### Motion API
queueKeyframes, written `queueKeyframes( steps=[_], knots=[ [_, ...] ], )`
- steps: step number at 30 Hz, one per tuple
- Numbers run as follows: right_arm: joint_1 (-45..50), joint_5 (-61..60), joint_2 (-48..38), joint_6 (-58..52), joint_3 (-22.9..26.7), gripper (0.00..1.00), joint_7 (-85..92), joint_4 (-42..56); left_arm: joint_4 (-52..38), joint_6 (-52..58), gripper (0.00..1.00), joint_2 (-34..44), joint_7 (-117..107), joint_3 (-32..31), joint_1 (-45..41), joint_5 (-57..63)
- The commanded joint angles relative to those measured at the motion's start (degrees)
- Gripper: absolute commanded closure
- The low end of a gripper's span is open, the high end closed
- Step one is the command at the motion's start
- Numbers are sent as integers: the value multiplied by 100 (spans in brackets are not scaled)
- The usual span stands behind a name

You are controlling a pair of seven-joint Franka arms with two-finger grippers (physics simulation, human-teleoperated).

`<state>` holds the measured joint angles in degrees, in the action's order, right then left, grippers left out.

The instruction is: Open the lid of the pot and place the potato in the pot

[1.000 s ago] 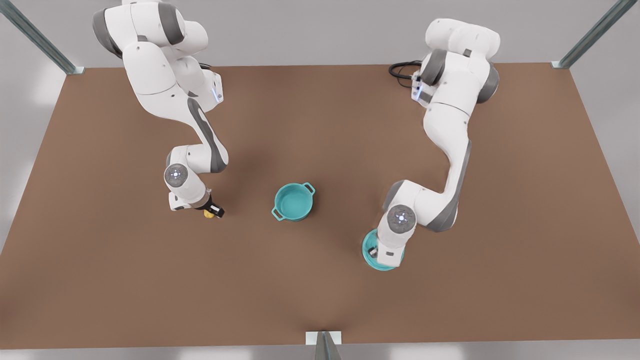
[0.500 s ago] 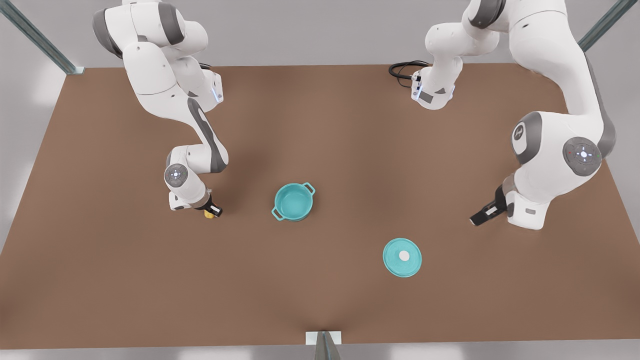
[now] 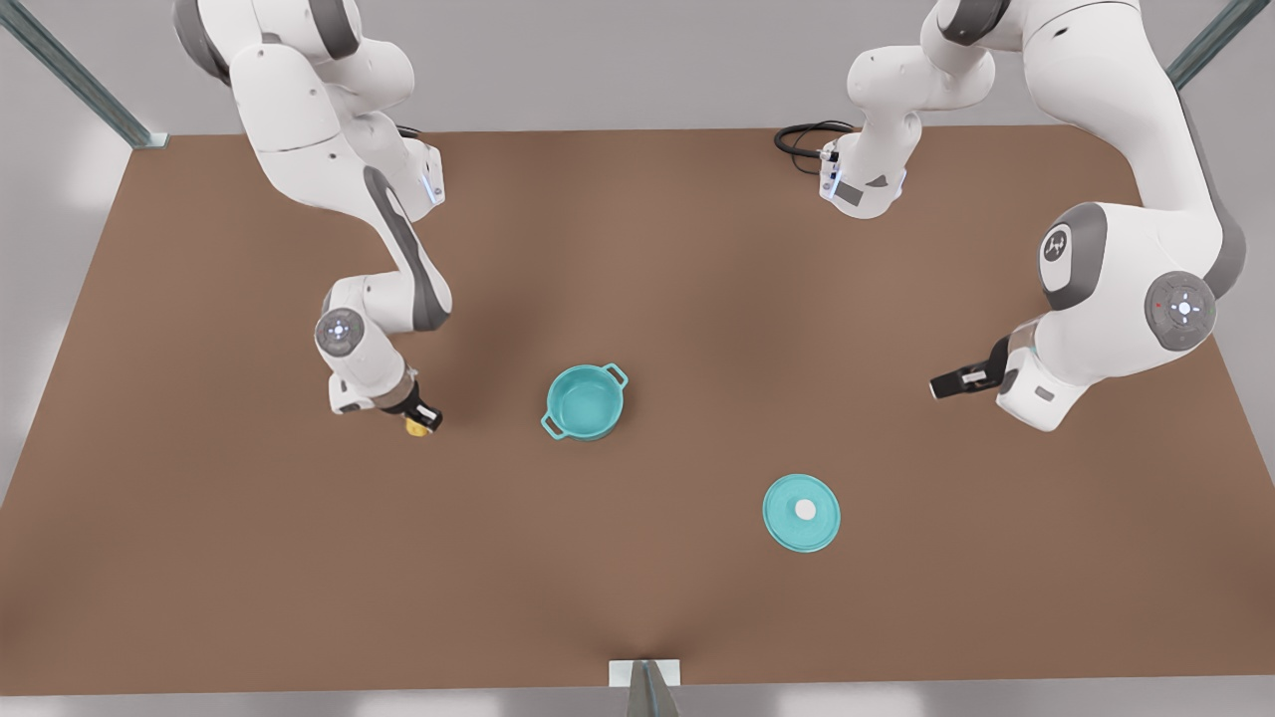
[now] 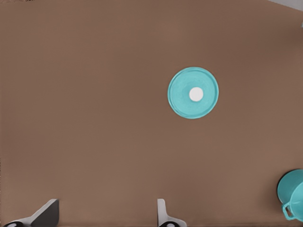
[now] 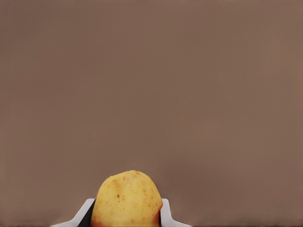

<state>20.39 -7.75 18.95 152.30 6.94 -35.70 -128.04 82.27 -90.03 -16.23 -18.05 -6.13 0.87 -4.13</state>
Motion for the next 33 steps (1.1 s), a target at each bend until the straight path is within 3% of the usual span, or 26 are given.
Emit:
queueKeyframes(
  steps=[1,13,26,33],
  knots=[
    [70,10,-119,-499,0,45,-306,59,0,109,0,6,1163,-2,1,18],
    [799,-7,-181,-2749,-9,45,-1572,1756,9,100,0,-3,1023,-29,-26,18],
    [1854,-227,812,-3382,0,45,-3092,3364,18,100,0,-12,1005,-29,-52,26],
    [2258,-324,1409,-3286,96,45,-3329,3715,9,100,0,-29,1005,-37,-52,26]
  ],
)
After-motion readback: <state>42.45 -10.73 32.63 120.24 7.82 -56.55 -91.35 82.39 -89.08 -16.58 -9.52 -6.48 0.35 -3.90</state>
